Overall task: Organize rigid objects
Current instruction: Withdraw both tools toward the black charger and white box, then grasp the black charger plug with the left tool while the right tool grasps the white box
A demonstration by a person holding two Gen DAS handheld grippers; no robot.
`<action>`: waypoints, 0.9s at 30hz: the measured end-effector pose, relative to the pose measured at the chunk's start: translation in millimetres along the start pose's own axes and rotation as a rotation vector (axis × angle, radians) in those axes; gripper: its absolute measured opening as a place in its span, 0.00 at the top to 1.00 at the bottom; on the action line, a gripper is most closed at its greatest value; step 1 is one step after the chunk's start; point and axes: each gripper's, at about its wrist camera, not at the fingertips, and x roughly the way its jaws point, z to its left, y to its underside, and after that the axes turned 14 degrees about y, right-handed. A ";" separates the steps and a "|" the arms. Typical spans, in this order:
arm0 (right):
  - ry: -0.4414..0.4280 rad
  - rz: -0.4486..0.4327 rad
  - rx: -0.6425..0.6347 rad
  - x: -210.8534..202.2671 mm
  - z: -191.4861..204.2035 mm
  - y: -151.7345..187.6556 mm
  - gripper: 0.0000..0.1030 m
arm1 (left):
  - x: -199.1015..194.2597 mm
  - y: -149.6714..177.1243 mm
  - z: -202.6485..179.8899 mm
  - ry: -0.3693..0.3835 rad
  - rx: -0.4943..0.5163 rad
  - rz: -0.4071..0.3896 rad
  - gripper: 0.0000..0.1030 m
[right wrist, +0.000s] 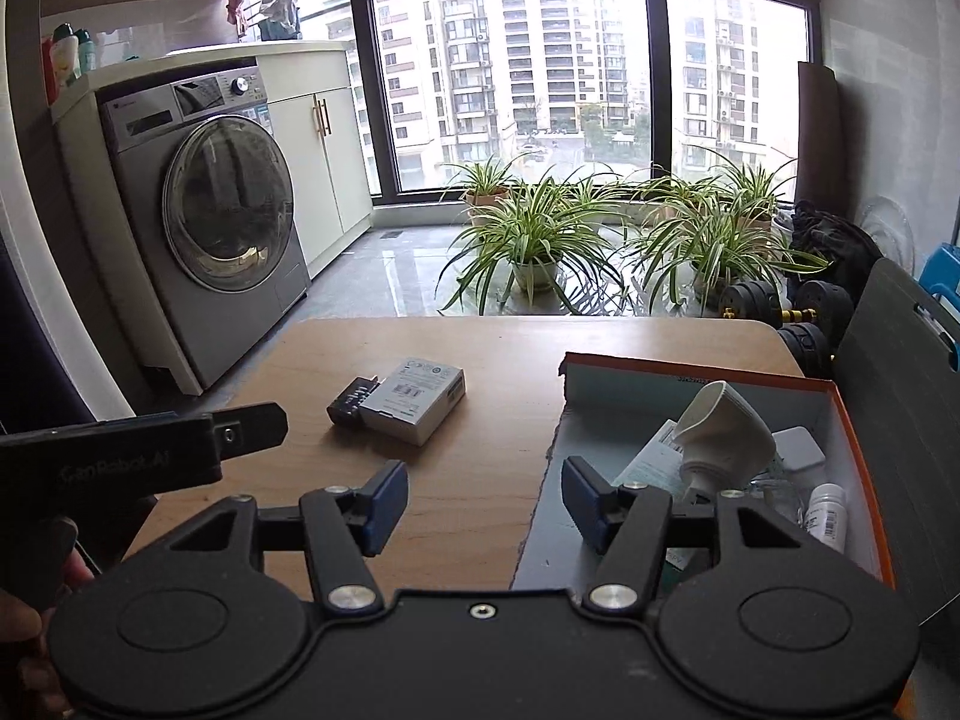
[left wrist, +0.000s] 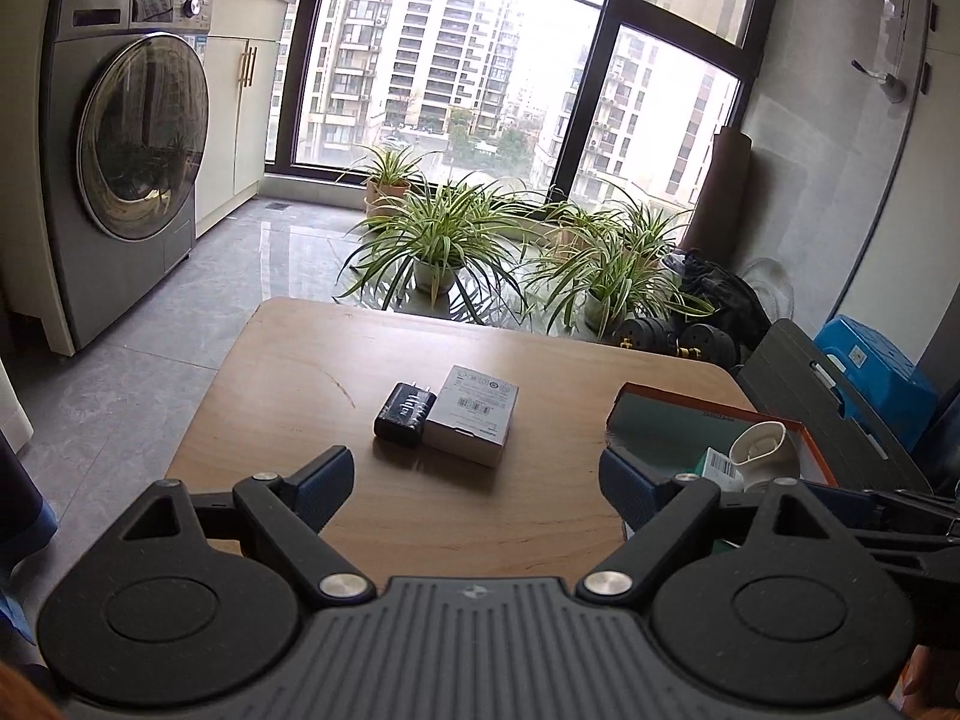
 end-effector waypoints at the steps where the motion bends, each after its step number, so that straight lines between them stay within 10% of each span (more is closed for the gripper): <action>1: -0.003 0.001 -0.003 1.8 2.6 -0.4 0.31 | 0.5 -0.1 2.3 -0.003 -0.003 -0.001 0.11; 27: 0.001 0.001 0.008 52.0 -13.0 -9.3 0.26 | 125.5 -21.0 84.8 -0.065 0.068 0.157 0.13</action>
